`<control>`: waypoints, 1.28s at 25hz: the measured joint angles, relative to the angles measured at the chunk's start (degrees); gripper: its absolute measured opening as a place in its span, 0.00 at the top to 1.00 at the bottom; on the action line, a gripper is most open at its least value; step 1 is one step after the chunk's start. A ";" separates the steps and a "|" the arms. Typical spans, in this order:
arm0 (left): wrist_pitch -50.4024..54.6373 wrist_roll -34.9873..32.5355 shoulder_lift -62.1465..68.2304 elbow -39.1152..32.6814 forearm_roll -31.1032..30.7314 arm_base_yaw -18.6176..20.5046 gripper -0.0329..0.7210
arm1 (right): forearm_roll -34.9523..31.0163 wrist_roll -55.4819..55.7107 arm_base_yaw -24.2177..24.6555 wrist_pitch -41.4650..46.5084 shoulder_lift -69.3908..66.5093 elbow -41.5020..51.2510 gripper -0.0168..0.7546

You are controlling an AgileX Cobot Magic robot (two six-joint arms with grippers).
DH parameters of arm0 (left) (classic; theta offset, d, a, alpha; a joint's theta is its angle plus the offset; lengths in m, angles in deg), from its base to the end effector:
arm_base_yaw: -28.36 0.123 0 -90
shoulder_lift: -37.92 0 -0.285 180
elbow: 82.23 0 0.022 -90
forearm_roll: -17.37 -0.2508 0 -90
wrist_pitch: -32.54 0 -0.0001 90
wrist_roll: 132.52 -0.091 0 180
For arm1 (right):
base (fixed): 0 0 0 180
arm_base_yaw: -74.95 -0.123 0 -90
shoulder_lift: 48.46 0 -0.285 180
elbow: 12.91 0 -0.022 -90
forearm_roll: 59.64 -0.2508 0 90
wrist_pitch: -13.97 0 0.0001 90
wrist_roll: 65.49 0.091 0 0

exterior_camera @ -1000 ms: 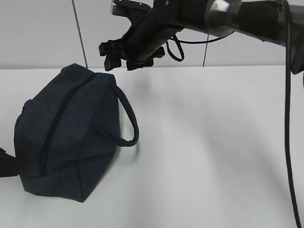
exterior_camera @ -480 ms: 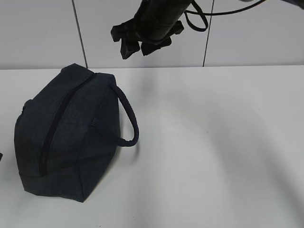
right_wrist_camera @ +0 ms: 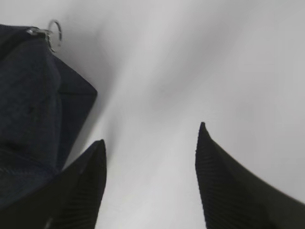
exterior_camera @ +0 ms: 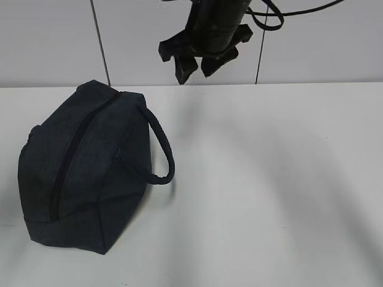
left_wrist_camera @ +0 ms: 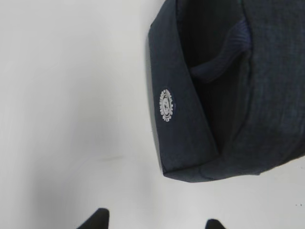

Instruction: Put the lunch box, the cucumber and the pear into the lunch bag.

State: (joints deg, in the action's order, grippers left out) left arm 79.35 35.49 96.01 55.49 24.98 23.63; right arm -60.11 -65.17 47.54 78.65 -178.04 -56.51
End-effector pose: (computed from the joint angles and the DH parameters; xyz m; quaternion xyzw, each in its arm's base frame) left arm 0.1481 -0.0211 0.2655 0.1096 0.9513 -0.0413 0.2851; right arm 0.4211 0.2191 0.3028 -0.2258 0.9407 0.0646 0.2449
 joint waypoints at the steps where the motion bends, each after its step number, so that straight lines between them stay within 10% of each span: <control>1: 0.11 1.36 -0.30 0.00 -0.84 0.00 0.47 | 0.46 0.48 0.00 0.78 0.11 0.00 0.38; 13: 3.93 7.92 -6.66 -0.05 -3.43 0.00 0.48 | 8.29 5.23 0.00 6.31 16.20 7.55 0.38; 32: 11.76 12.50 -21.40 -0.05 -5.98 0.00 0.50 | 13.85 15.62 0.00 -4.14 78.25 76.36 0.38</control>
State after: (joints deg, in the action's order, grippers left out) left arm 91.11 47.99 74.61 55.44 19.00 23.63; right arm -46.25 -49.55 47.54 74.51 -99.80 19.85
